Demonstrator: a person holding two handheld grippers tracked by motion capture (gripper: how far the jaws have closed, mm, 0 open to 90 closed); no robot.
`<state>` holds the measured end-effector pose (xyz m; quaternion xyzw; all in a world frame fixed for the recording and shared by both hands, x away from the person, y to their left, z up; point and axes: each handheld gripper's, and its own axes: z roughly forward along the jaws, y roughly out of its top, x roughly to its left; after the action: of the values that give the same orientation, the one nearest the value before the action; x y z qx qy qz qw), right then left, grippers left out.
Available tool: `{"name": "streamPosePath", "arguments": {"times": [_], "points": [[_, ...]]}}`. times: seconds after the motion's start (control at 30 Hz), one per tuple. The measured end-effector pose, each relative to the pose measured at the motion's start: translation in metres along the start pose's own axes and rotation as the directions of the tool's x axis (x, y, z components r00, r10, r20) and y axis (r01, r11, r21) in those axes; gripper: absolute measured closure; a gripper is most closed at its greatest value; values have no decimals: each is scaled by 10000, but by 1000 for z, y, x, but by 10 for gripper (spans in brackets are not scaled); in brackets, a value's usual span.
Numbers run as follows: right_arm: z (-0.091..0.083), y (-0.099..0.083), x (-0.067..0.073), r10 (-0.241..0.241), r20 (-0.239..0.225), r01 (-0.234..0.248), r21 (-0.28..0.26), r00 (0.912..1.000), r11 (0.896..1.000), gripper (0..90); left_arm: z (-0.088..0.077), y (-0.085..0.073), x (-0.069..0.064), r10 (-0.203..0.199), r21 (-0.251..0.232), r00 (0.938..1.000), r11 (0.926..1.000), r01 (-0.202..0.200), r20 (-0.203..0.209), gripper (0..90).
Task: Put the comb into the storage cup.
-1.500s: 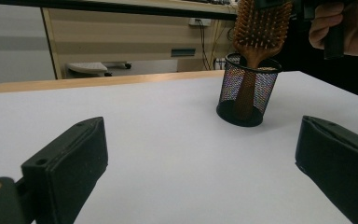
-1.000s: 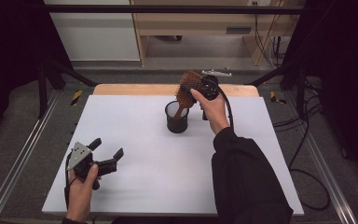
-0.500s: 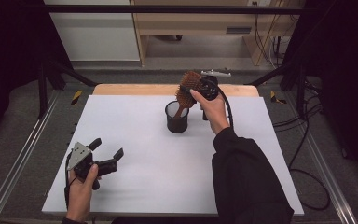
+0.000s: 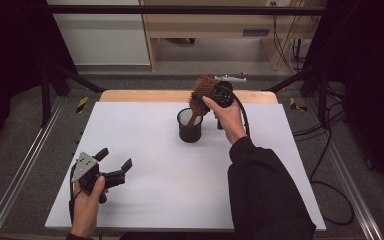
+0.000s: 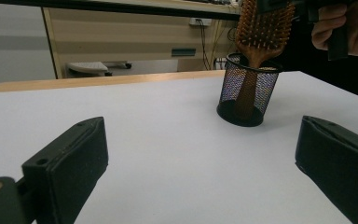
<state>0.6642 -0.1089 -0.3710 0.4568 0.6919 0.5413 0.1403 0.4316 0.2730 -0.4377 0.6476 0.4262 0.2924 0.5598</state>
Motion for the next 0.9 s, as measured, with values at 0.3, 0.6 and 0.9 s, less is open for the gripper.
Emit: {"name": "streamPosePath", "arguments": {"times": [0.3, 0.6, 0.9], "points": [[-1, 0, 0, -21, 73, 21, 30, 10000, 10000, 148, 0, 0, 0, 1, 11, 10000, 10000, -1, -14, 25], [-1, 0, 2, 49, 177, -50, 34, 9998, 10000, 88, 0, 0, 0, 6, 14, 10000, 10000, -6, -29, 26], [-1, 0, 2, 53, 235, -53, 5, 9997, 10000, 75, 0, 0, 0, -2, 1, 10000, 10000, 2, -23, 25]]}}
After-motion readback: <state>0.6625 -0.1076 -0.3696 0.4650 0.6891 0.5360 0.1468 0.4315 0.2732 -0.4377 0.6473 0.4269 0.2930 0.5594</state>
